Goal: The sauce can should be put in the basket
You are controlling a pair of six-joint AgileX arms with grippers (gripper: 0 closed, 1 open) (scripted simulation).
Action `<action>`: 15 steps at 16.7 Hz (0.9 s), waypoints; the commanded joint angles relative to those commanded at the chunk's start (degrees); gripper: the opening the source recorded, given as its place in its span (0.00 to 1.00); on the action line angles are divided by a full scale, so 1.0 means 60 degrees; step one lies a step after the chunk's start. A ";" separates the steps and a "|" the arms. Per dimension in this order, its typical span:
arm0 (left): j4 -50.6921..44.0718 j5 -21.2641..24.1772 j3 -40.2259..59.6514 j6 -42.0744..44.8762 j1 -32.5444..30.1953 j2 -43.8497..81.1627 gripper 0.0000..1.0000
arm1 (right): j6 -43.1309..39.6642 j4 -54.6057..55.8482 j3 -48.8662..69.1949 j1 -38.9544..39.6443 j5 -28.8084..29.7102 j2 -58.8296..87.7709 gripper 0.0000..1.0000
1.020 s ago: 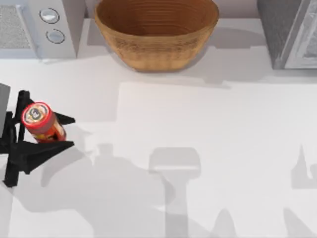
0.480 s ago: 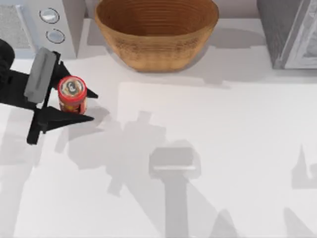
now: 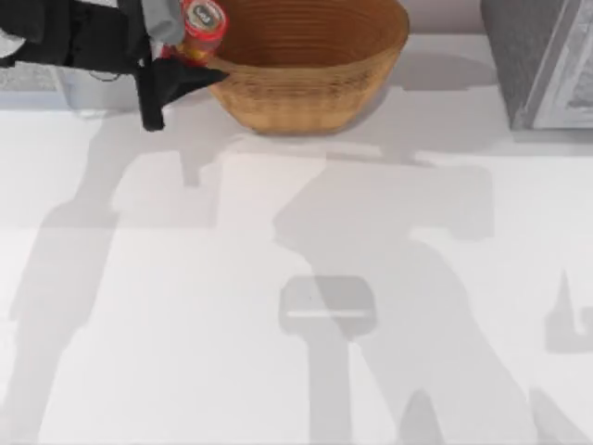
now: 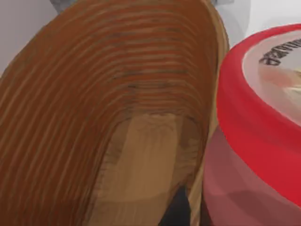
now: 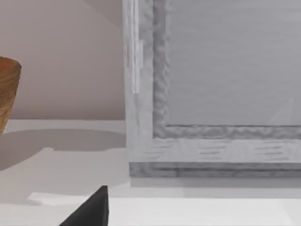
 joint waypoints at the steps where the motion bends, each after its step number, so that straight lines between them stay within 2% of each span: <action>1: 0.0814 -0.0366 0.0096 -0.1102 -0.0157 0.0012 0.00 | 0.0000 0.0000 0.0000 0.0000 0.0000 0.0000 1.00; 5: 0.3736 -0.1712 0.0239 -0.5090 -0.0718 0.0270 0.00 | 0.0000 0.0000 0.0000 0.0000 0.0000 0.0000 1.00; 8: 0.5408 -0.2501 0.0188 -0.7342 -0.1041 0.0578 0.00 | 0.0000 0.0000 0.0000 0.0000 0.0000 0.0000 1.00; 11: 0.6521 -0.3024 0.0108 -0.8757 -0.1254 0.0833 0.00 | 0.0000 0.0000 0.0000 0.0000 0.0000 0.0000 1.00; 15: 0.6913 -0.3205 0.0067 -0.9232 -0.1327 0.0933 0.00 | 0.0000 0.0000 0.0000 0.0000 0.0000 0.0000 1.00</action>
